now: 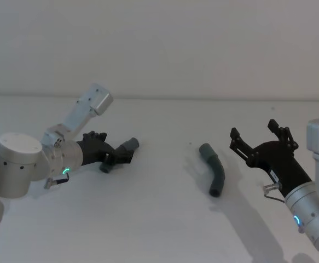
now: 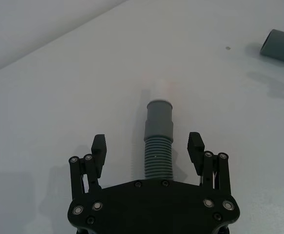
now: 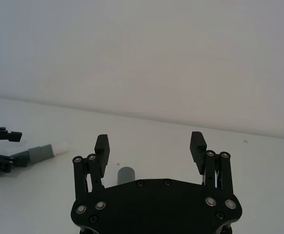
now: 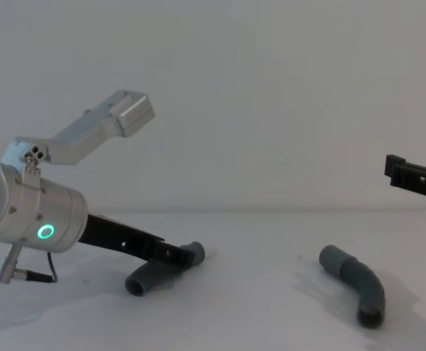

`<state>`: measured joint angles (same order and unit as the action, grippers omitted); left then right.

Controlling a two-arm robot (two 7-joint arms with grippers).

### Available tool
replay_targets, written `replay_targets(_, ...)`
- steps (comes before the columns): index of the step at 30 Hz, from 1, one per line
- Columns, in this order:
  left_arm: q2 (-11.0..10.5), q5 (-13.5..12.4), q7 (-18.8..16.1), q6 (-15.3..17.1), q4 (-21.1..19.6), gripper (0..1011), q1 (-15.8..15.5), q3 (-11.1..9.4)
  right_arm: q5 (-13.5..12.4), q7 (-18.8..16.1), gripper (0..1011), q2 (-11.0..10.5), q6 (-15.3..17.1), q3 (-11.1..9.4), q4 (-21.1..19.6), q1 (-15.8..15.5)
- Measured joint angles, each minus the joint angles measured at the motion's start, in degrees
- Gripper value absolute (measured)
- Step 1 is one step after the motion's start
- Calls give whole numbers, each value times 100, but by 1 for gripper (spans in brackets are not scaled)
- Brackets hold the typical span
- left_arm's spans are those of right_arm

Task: Use both hands to pick up one end of the pipe from the table, align the ends, and insert them.

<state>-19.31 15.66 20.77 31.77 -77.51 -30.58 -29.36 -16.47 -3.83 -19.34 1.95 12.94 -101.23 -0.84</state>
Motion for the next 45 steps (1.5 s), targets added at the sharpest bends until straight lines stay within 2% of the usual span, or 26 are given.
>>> replay_targets(24,57,-132,25,233,36,1001,11,18,0,0,1002,0,0,0,0,0)
replay_targets(43,214,-199,-36,330,196,1001,-16,87,0,0,1002,0,0,0,0,0)
replay_targets(45,231,-205,-39,326,219,978,-24,95,0,0,1002,0,0,0,0,0)
